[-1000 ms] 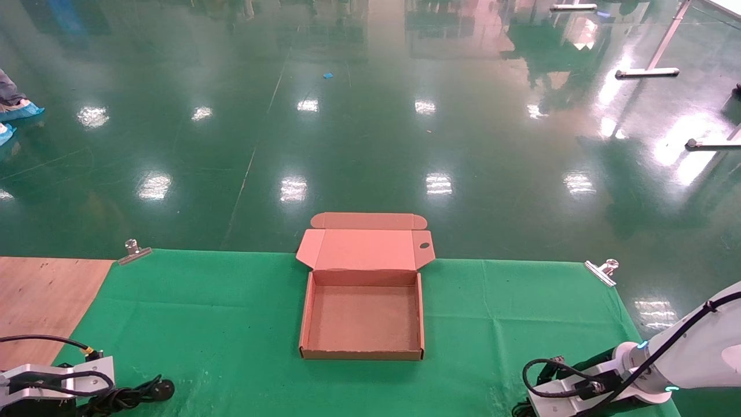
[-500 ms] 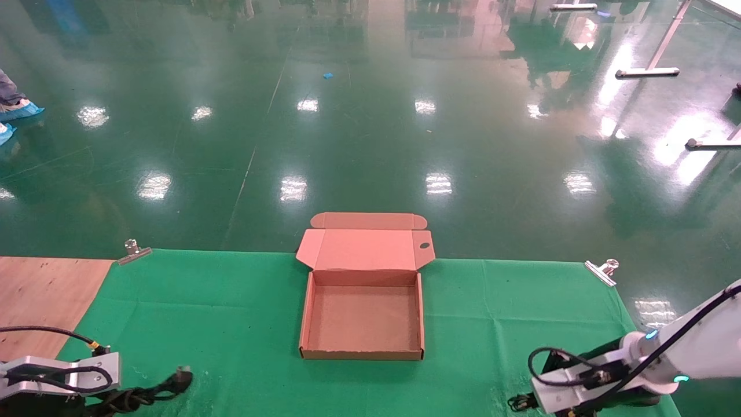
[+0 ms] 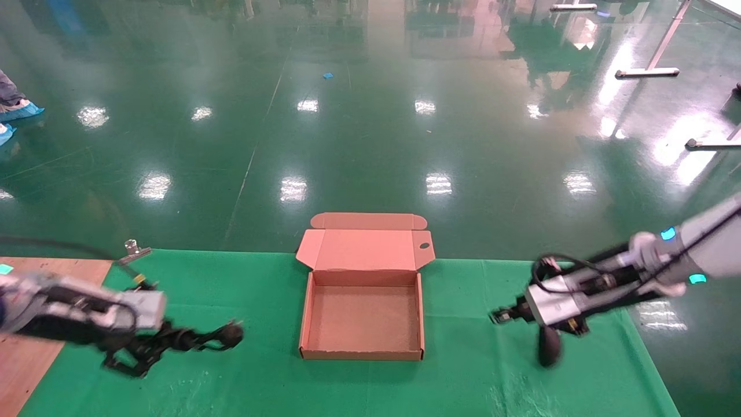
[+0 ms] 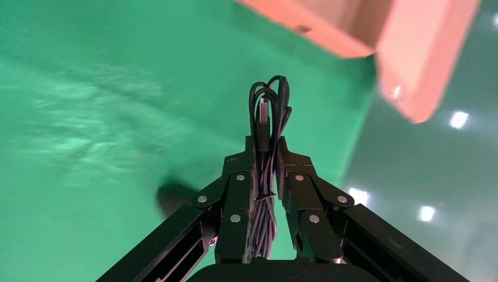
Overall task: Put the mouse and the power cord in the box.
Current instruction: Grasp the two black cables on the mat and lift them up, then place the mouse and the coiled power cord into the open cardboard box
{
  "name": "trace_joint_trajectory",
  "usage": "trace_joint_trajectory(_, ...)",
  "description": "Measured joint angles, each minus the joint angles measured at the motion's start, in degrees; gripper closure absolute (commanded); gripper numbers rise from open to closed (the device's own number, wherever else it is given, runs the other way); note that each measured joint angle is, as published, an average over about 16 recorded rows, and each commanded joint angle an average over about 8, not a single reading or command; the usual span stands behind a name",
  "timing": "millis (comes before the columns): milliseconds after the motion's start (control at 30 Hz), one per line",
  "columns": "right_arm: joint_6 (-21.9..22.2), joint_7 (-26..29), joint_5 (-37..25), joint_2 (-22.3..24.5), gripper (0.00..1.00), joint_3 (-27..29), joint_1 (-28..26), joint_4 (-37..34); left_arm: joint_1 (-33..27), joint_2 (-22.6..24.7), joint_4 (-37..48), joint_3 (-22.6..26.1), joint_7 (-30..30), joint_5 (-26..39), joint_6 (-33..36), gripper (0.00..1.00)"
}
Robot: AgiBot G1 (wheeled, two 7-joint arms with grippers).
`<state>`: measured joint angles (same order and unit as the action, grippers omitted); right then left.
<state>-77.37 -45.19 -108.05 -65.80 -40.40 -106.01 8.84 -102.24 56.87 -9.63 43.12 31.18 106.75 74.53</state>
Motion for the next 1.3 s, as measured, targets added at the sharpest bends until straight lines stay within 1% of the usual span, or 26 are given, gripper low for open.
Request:
trace_joint_trajectory(233, -1.3, 5.0, -0.2, -2.9, 1.00, -0.1, -3.5, 5.3, -2.8, 4.2, -5.7, 1.0, 0.6, 1.6, -0.3, 1.00)
trace_joint_trajectory(433, -0.6, 10.1, -0.4, -6.4, 1.00, -0.1, -5.5, 9.5, -5.0, 7.4, -8.1, 1.1, 0.2, 1.9, -1.9, 1.00)
trace_joint_trajectory(667, 1.3, 14.5, -0.5, -9.9, 1.00, -0.4, -7.2, 12.4, -8.3, 10.9, -6.7, 0.3, 0.1, 0.9, -3.0, 1.00)
trace_joint_trajectory(900, 2.6, 16.5, 0.2, -11.4, 1.00, -1.0, -8.3, 13.7, -11.3, 14.0, -3.1, -0.6, 1.8, -0.4, -4.0, 1.00)
trace_joint_trajectory(1100, 2.9, 17.0, 1.4, -11.4, 1.00, -1.8, -8.7, 14.3, -11.3, 15.5, -1.0, -2.1, 5.6, -2.6, -5.9, 1.00)
trace_joint_trajectory(1300, 2.4, 16.8, 2.7, -10.9, 1.00, -2.4, -9.0, 14.2, -6.7, 15.8, -1.0, -5.6, 12.7, -7.7, -11.3, 1.00)
